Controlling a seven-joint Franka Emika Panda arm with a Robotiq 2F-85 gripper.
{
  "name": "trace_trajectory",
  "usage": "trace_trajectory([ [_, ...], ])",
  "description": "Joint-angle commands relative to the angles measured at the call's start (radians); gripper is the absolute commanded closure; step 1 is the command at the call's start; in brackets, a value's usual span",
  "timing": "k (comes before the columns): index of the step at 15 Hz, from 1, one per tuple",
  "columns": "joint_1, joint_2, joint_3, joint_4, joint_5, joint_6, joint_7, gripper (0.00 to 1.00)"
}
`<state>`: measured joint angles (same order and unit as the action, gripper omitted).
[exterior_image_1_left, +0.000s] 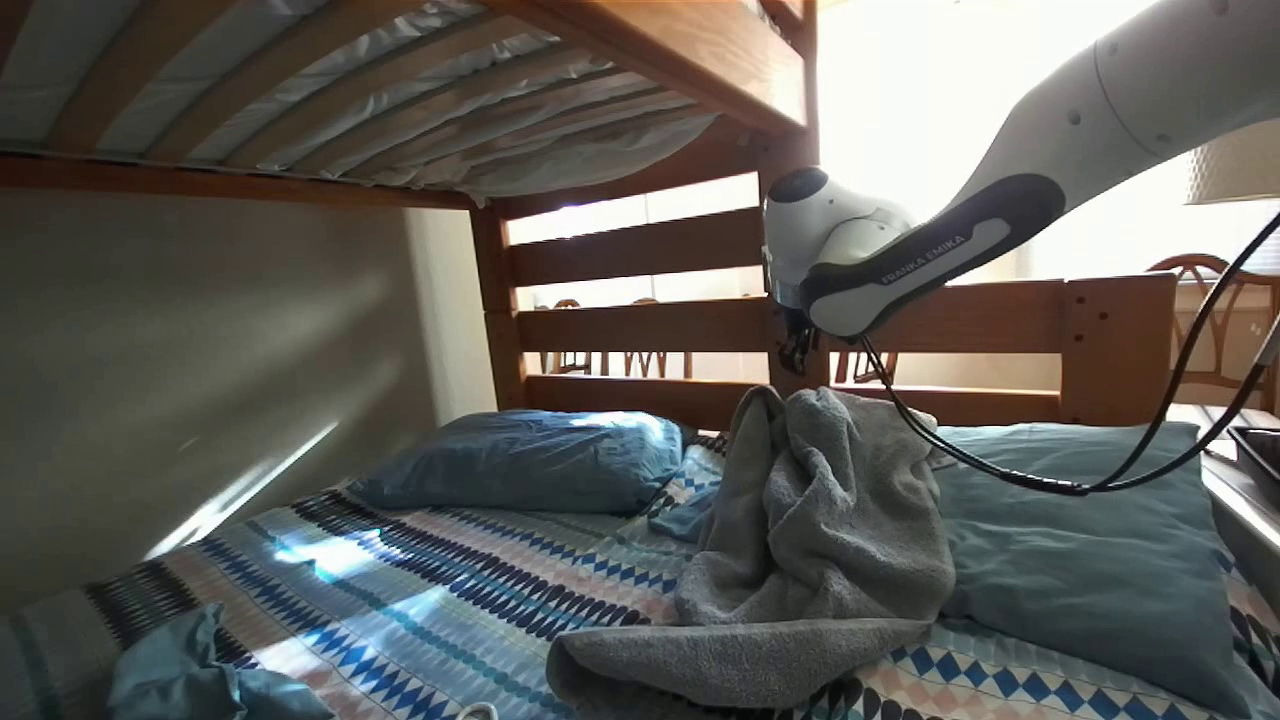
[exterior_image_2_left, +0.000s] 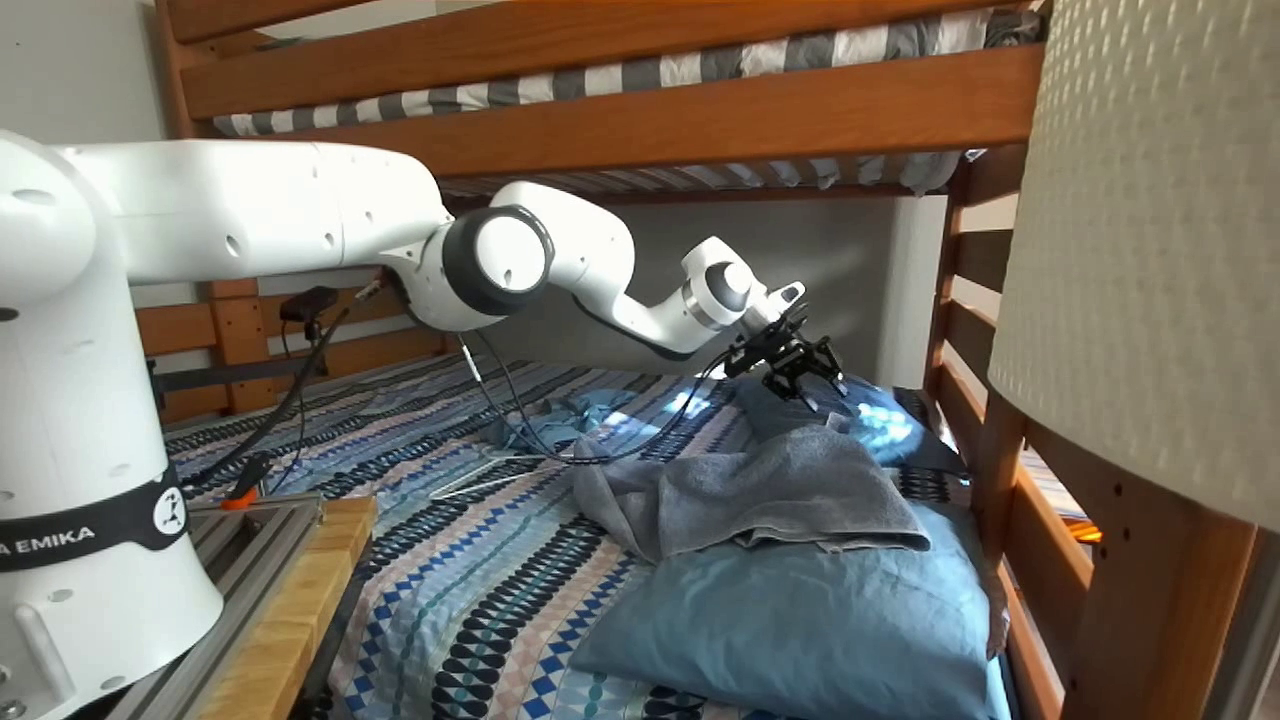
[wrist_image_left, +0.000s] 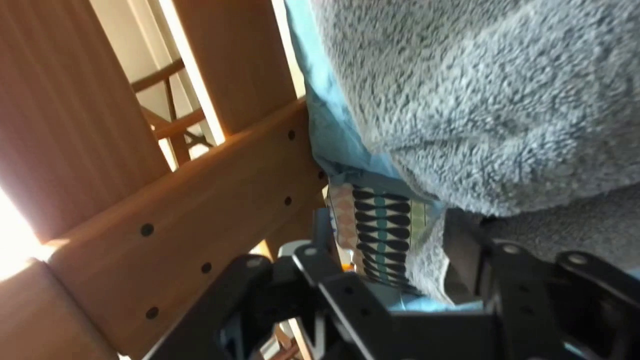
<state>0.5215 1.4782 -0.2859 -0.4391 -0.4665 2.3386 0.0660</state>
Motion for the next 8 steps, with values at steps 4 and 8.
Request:
trace_trajectory([
  [4, 0.018, -0.029, 0.091, -0.009, 0.119, -0.298, 0.067, 0.00],
  [8, -0.008, -0.014, 0.132, -0.003, 0.179, -0.341, 0.187, 0.00],
])
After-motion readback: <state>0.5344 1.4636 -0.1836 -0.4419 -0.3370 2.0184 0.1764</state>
